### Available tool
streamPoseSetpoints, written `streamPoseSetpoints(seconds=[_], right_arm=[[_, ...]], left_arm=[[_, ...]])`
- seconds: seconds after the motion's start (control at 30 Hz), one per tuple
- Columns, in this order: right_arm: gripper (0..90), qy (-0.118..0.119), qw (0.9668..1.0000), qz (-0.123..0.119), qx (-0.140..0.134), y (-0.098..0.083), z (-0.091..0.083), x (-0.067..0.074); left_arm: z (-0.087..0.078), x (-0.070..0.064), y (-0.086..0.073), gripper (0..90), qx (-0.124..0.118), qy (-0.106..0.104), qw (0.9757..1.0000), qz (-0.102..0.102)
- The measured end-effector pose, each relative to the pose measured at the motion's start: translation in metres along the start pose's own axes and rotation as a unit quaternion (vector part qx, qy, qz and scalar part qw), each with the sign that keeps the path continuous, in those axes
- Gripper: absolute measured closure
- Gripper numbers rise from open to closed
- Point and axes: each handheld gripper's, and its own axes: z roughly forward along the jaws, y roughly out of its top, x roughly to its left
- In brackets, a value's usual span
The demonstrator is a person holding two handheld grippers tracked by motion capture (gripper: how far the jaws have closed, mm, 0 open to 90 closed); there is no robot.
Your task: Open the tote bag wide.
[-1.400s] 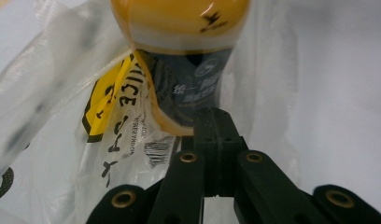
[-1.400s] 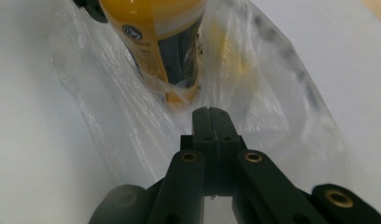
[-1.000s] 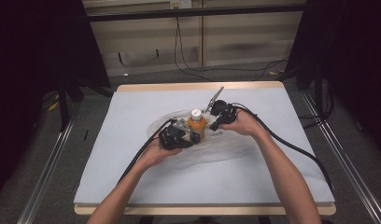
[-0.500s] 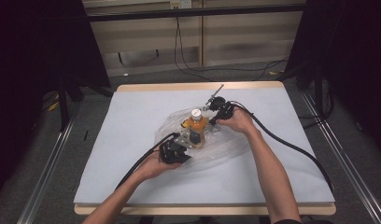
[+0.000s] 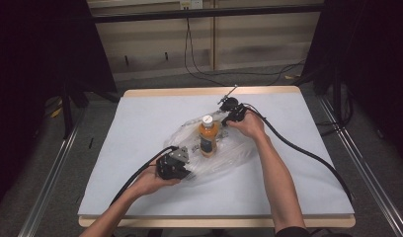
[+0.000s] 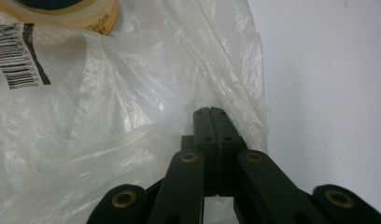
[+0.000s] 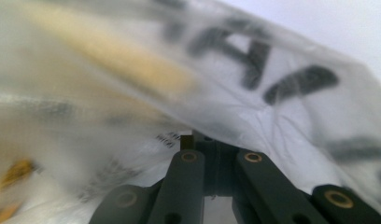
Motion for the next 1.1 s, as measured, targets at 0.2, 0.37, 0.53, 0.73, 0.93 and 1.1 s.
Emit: streamPoseSetpoints(seconds=[0.2,0.37,0.53,0.73,0.93,1.1], right_arm=[[90.0,0.003,1.0,-0.005,-0.001,-0.002,-0.001,0.005],[90.0,0.006,0.9998,-0.018,-0.002,-0.005,-0.003,0.008],[90.0,0.029,0.9981,-0.011,-0.053,-0.014,-0.016,0.007],[90.0,0.041,0.9944,-0.021,-0.095,-0.018,-0.035,0.006],[90.0,0.03,0.9923,-0.025,-0.117,-0.032,-0.053,0.012],[90.0,0.028,0.989,-0.022,-0.143,-0.043,-0.065,0.014]], left_arm=[[0.004,0.011,0.003,90.0,-0.013,0.007,0.9997,-0.019],[0.004,0.018,0.002,90.0,-0.023,0.012,0.999,-0.036],[0.004,0.02,0.002,90.0,-0.049,0.011,0.9977,-0.046],[-0.003,0.023,0.004,90.0,-0.092,0.019,0.9933,-0.067],[-0.011,0.021,0.002,90.0,-0.125,0.037,0.9889,-0.071],[-0.017,0.021,0.0,90.0,-0.152,0.045,0.984,-0.08]])
